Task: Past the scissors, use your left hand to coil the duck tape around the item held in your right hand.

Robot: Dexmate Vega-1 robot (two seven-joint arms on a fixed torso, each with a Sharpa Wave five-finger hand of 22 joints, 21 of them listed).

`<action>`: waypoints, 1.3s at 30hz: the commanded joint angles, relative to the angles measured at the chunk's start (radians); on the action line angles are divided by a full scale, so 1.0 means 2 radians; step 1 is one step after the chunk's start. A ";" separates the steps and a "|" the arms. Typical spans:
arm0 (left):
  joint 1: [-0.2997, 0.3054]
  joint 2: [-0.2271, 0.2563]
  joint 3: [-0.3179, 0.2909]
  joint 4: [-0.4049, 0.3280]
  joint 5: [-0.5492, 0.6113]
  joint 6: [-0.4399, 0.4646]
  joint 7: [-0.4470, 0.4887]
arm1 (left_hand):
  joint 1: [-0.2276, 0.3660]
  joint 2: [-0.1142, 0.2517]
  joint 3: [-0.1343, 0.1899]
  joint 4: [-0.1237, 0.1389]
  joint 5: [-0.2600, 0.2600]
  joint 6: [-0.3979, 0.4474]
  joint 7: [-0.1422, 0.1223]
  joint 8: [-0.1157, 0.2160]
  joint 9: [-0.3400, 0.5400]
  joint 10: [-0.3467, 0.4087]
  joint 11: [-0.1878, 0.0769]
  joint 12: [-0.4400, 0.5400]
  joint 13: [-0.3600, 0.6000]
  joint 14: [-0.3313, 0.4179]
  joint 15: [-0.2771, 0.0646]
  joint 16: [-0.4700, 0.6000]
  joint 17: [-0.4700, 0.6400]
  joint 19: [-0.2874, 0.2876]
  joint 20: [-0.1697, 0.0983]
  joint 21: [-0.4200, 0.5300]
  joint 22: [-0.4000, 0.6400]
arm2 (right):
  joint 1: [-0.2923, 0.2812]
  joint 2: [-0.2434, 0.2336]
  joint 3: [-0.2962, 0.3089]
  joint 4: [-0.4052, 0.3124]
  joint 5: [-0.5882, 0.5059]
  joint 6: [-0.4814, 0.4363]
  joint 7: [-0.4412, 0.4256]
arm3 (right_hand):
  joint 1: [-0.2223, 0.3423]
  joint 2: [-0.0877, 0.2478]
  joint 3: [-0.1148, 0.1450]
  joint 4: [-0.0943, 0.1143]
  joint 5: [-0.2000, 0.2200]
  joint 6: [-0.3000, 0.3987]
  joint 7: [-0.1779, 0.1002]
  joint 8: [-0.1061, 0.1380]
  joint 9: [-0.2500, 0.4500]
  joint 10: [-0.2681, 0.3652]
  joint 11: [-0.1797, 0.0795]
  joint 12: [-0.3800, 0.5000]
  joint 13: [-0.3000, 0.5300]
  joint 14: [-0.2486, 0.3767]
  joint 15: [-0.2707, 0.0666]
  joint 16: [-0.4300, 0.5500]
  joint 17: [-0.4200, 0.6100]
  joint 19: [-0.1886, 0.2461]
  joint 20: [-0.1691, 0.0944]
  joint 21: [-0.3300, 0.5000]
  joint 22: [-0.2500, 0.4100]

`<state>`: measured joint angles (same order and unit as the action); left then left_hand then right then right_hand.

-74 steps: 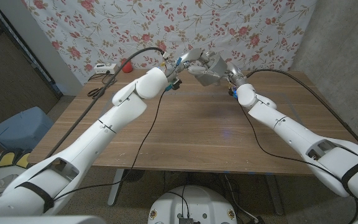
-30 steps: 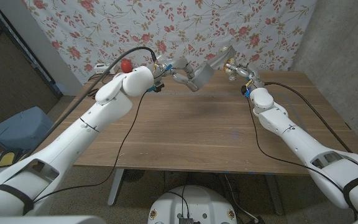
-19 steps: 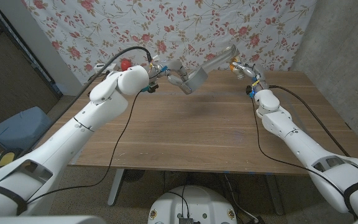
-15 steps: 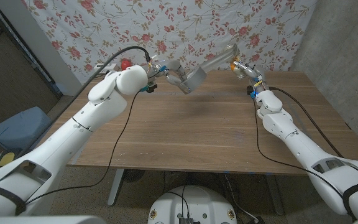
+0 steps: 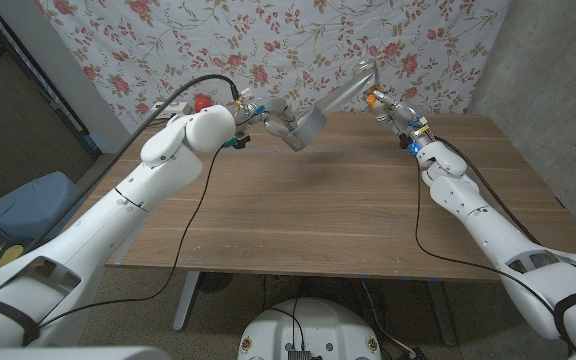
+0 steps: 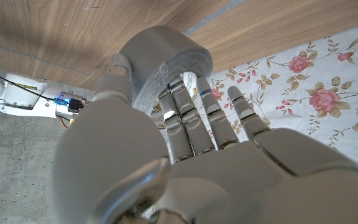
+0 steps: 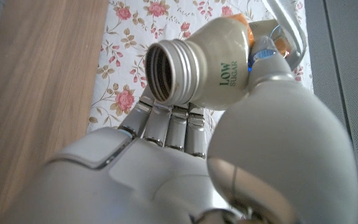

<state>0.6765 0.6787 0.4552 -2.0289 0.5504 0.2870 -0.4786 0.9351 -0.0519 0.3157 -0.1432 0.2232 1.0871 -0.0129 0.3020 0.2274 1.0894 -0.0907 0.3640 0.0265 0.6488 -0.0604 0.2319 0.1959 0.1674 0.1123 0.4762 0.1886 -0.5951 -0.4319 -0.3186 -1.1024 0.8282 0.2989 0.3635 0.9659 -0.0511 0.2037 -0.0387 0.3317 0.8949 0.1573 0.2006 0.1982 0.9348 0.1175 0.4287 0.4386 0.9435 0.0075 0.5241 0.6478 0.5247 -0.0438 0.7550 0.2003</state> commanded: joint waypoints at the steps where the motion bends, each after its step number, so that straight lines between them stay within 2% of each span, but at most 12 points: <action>1: 0.004 0.003 0.003 -0.012 0.004 0.004 0.002 | 0.094 0.099 0.013 0.012 0.002 0.002 0.003 0.008 0.013 0.055 -0.040 0.011 0.217 0.002 -0.078 -0.002 0.001 0.002 -0.002 0.000 0.001 | 0.083 0.003 -0.033 0.120 0.021 -0.016 0.279 | 0.062 0.104 0.002 0.001 0.000 0.098 -0.089 0.003 0.001 0.103 -0.069 0.002 0.003 0.077 -0.106 0.005 0.004 0.003 -0.040 0.007 0.000; 4: 0.006 0.005 0.003 -0.017 0.009 0.007 0.003 | 0.094 0.099 0.013 0.012 0.002 0.001 0.002 0.007 0.013 0.055 -0.040 0.011 0.218 0.002 -0.078 -0.002 0.001 0.002 -0.002 -0.001 0.001 | 0.106 0.006 -0.044 0.153 0.009 -0.015 0.322 | 0.064 0.104 0.002 0.001 0.000 0.098 -0.087 0.003 0.001 0.104 -0.068 0.002 0.004 0.079 -0.107 0.007 0.006 0.003 -0.040 0.008 0.000; 11: 0.010 0.006 0.001 -0.025 0.014 0.010 -0.001 | 0.093 0.098 0.013 0.012 0.002 0.002 0.002 0.007 0.013 0.055 -0.040 0.011 0.221 0.002 -0.079 -0.003 0.001 0.002 -0.002 -0.001 0.001 | 0.139 0.019 -0.049 0.207 0.001 -0.010 0.402 | 0.065 0.104 0.001 0.000 0.000 0.097 -0.085 0.003 0.001 0.103 -0.068 0.002 0.007 0.078 -0.107 0.007 0.009 0.003 -0.040 0.010 0.001; 14: 0.011 0.007 0.000 -0.028 0.016 0.011 -0.003 | 0.093 0.098 0.013 0.012 0.002 0.002 0.002 0.007 0.013 0.055 -0.039 0.011 0.222 0.002 -0.078 -0.003 0.002 0.002 -0.003 -0.001 0.001 | 0.162 0.029 -0.056 0.244 -0.009 0.001 0.449 | 0.066 0.104 0.001 0.000 0.000 0.096 -0.084 0.002 0.001 0.103 -0.066 0.001 0.008 0.077 -0.107 0.007 0.009 0.002 -0.040 0.010 0.001; 20: 0.014 0.006 0.000 -0.033 0.021 0.011 -0.003 | 0.093 0.098 0.014 0.013 0.003 0.001 0.002 0.006 0.014 0.055 -0.039 0.011 0.224 0.002 -0.078 -0.004 0.002 0.002 -0.002 -0.002 0.001 | 0.193 0.037 -0.074 0.287 -0.040 0.018 0.495 | 0.068 0.104 0.000 0.000 0.000 0.096 -0.082 0.002 0.001 0.103 -0.065 0.001 0.010 0.077 -0.107 0.007 0.011 0.001 -0.039 0.012 0.001; 25: 0.016 0.005 0.000 -0.037 0.027 0.013 -0.003 | 0.093 0.098 0.014 0.012 0.003 0.002 0.002 0.006 0.013 0.055 -0.040 0.010 0.226 0.002 -0.079 -0.004 0.002 0.002 -0.003 -0.002 0.001 | 0.204 0.030 -0.093 0.286 -0.072 0.021 0.507 | 0.069 0.105 0.000 0.000 0.000 0.096 -0.078 0.002 0.002 0.104 -0.062 0.001 0.012 0.078 -0.106 0.008 0.014 0.001 -0.039 0.013 0.001; 30: 0.020 0.003 -0.001 -0.041 0.034 0.013 -0.001 | 0.092 0.098 0.014 0.013 0.003 0.001 0.002 0.006 0.014 0.055 -0.041 0.010 0.228 0.002 -0.078 -0.004 0.002 0.003 -0.002 -0.003 0.001 | 0.226 0.019 -0.153 0.297 -0.067 0.023 0.507 | 0.071 0.105 -0.001 0.000 -0.001 0.094 -0.074 0.002 0.002 0.105 -0.061 0.001 0.015 0.081 -0.106 0.011 0.017 0.000 -0.037 0.015 0.001; 39: 0.025 -0.006 -0.002 -0.042 0.048 0.010 0.010 | 0.091 0.098 0.015 0.014 0.004 0.000 0.001 0.005 0.014 0.054 -0.042 0.009 0.230 0.001 -0.078 -0.005 0.002 0.003 -0.002 -0.004 0.001 | 0.253 0.001 -0.267 0.293 -0.009 0.039 0.507 | 0.073 0.104 -0.002 -0.001 -0.001 0.094 -0.070 0.002 0.002 0.106 -0.059 0.001 0.019 0.081 -0.105 0.013 0.022 -0.002 -0.035 0.018 0.001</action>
<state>0.7140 0.6845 0.4556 -2.1055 0.6204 0.3123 -0.4824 0.9362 -0.0530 0.3157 -0.1432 0.2230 1.0829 -0.0087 0.3132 0.2380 1.1082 -0.0846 0.3785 0.0281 0.6487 -0.0605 0.2205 0.1979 0.1675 0.1123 0.4684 0.1886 -0.1593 -0.3986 -0.6331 -0.5345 0.7300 0.3465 1.3461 0.9657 -0.0511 0.1972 -0.0404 0.3222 0.8892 0.1630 0.1963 0.2017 0.9353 0.1178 0.4341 0.4687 0.9472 0.0104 0.5444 0.6851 0.5190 -0.0457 0.7850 0.2004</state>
